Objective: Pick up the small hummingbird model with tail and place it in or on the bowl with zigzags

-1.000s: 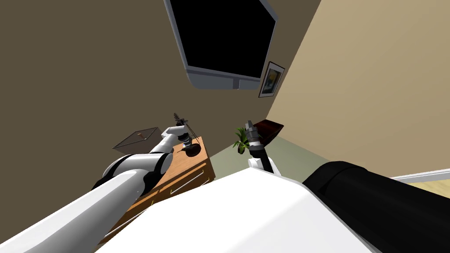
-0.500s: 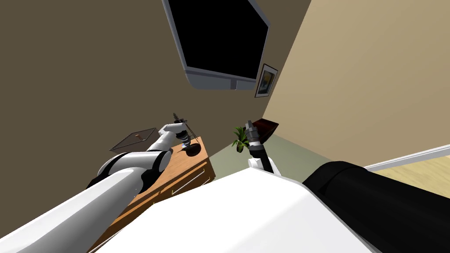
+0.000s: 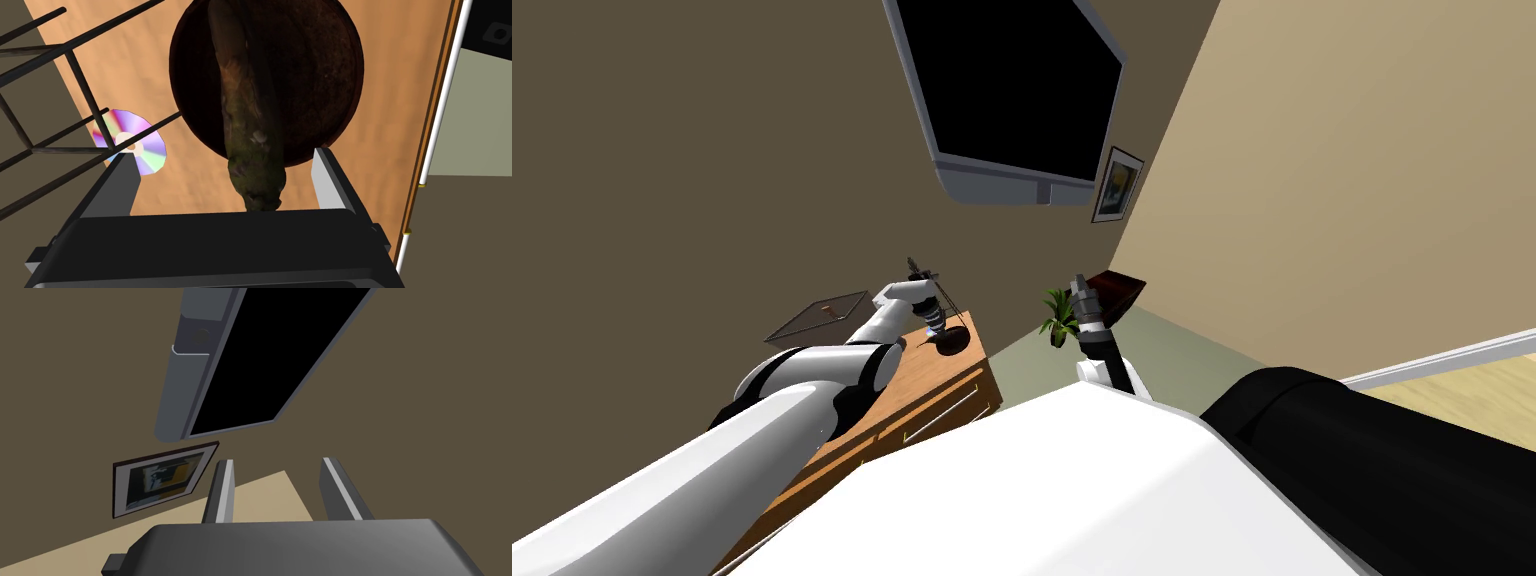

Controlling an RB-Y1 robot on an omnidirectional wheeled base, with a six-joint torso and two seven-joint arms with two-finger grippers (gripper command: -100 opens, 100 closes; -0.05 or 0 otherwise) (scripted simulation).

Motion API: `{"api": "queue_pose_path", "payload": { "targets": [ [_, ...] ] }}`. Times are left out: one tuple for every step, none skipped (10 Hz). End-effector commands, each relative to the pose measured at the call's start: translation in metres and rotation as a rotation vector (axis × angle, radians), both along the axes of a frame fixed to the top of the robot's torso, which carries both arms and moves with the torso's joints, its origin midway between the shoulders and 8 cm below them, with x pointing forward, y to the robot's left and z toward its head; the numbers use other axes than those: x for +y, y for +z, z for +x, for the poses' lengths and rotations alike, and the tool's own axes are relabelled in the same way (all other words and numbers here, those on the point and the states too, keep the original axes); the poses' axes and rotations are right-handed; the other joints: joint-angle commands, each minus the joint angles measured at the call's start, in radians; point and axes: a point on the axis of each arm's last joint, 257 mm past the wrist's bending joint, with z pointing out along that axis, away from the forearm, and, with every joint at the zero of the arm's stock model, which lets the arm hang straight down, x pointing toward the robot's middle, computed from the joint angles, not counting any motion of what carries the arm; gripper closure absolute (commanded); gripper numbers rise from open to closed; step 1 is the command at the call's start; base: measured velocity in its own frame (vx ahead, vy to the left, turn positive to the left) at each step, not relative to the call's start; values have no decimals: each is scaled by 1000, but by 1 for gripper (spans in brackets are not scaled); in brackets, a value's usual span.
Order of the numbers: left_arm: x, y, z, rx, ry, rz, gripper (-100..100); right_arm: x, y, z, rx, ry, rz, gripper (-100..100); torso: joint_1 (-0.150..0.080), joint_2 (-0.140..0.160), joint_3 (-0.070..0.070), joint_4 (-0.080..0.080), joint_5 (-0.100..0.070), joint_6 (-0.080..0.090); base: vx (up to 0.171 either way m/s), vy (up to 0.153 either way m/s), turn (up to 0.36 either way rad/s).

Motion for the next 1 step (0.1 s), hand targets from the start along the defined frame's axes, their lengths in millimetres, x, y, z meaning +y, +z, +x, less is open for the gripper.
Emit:
{"api": "queue_pose_path", "payload": {
  "targets": [
    [0, 0, 0, 0, 0, 0, 0, 0, 0, 0, 0, 0, 0, 0, 0, 0, 0, 0, 0, 0, 0, 0, 0]
  ]
}}
